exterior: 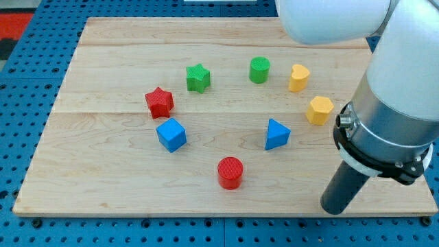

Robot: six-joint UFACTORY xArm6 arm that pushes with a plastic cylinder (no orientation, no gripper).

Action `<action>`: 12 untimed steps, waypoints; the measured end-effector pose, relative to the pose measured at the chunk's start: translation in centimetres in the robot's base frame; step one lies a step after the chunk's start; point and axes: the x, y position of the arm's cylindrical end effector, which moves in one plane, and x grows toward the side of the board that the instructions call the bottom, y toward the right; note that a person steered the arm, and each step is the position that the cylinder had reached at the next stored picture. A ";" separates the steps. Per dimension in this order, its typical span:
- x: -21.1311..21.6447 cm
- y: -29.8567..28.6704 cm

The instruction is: Put the blue cube in between the red blocks

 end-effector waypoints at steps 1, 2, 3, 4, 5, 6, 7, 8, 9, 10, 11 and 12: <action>0.4 -0.3; 0.1 -0.5; -0.3 -0.2; -0.3 -0.6; -0.3 -6.2; -1.0 -11.3; -1.1 -14.6; -0.9 -17.4; -1.1 -23.8; -3.4 -31.2; -6.7 -32.5; -9.3 -28.6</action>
